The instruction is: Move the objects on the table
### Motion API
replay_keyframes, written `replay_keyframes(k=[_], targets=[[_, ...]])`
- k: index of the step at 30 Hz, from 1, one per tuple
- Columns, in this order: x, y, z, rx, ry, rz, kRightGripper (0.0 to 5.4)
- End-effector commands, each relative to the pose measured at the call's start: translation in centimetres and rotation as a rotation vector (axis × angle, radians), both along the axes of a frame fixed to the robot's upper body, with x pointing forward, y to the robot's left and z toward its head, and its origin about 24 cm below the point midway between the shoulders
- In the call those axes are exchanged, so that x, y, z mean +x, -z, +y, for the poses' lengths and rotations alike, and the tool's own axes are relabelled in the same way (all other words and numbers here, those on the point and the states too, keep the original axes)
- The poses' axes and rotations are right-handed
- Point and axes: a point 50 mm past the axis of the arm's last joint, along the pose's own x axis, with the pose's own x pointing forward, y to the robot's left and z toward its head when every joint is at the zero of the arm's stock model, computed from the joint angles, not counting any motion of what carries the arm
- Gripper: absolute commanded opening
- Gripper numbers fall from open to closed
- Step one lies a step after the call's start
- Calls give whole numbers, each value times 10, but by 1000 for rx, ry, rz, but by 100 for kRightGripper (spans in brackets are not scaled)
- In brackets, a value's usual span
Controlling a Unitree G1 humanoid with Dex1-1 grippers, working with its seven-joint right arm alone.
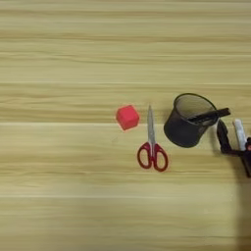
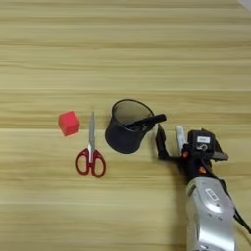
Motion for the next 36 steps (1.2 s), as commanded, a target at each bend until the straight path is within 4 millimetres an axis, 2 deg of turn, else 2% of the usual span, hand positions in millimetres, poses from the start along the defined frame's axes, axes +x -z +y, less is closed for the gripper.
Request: replay_keyframes(k=[1, 19, 36], targets=[[3, -24, -6, -60, 14, -56, 537], [-12, -19, 5, 19, 24, 37, 537], [-16, -14, 5, 44, 56, 100, 537]])
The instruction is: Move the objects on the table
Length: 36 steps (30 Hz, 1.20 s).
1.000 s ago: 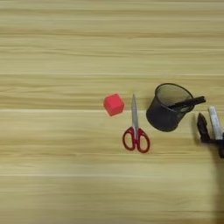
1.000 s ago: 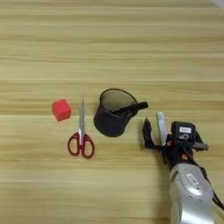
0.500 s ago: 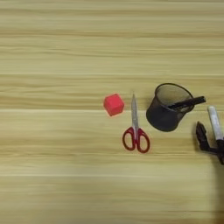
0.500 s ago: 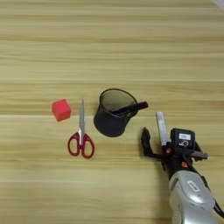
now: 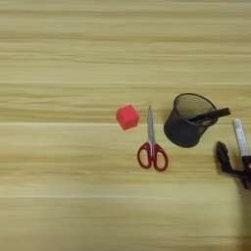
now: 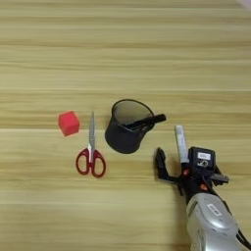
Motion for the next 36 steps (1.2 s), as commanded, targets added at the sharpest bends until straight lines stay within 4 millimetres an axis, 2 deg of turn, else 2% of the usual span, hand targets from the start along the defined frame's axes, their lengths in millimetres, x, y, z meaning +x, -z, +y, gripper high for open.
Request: replay_keyframes(k=[1, 3, 7, 8, 13, 36], targets=[[6, -20, -6, -57, 2, -62, 537], [6, -19, -6, -56, 7, -54, 537], [6, -18, -6, -55, 9, -43, 500], [6, -18, -6, -58, 8, -40, 474], [5, -19, -5, -71, -7, -24, 414], [6, -21, -5, -78, -13, -21, 179]])
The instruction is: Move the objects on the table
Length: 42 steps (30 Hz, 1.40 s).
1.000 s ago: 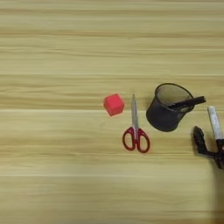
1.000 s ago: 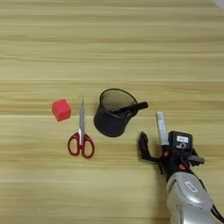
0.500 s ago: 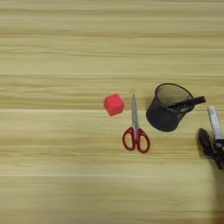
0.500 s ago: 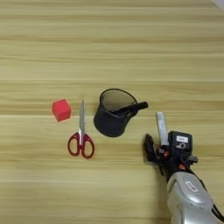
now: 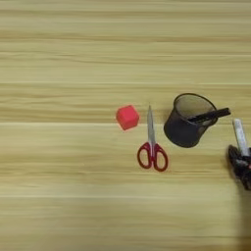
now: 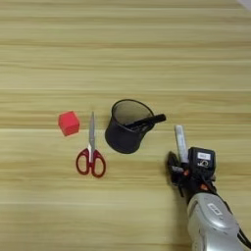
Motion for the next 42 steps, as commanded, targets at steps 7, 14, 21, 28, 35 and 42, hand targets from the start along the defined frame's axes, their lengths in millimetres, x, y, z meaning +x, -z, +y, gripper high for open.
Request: replay_keyframes(k=[7, 14, 21, 28, 35, 42], targets=[[9, -19, -6, -73, -18, -59, 107], [10, -22, -8, -83, -25, -62, 77], [11, -24, -11, -102, -28, -64, 77], [13, -36, -19, -138, -34, -83, 77], [15, -48, -25, -187, -59, -97, 77], [17, -69, -30, -250, -103, -127, 77]])
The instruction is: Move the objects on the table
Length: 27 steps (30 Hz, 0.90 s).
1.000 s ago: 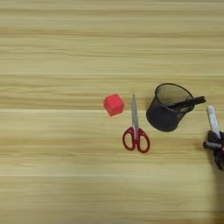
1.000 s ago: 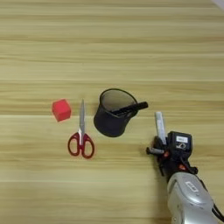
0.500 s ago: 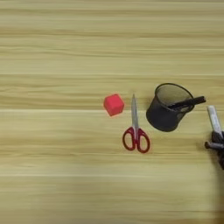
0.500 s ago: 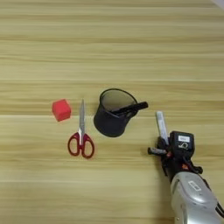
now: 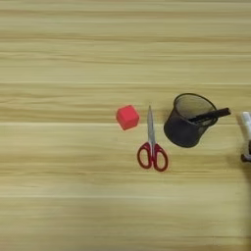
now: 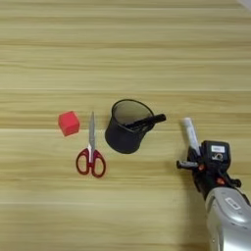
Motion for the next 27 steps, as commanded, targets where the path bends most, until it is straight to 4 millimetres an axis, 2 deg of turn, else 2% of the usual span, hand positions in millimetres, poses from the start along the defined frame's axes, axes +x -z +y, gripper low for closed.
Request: replay_keyframes(k=[1, 12, 16, 27], targets=[[12, -45, -9, -139, -54, -113, 77], [11, -81, -11, -251, -151, -109, 77], [12, -103, -10, -306, -194, -125, 77], [10, -136, 3, -376, -319, -115, 77]])
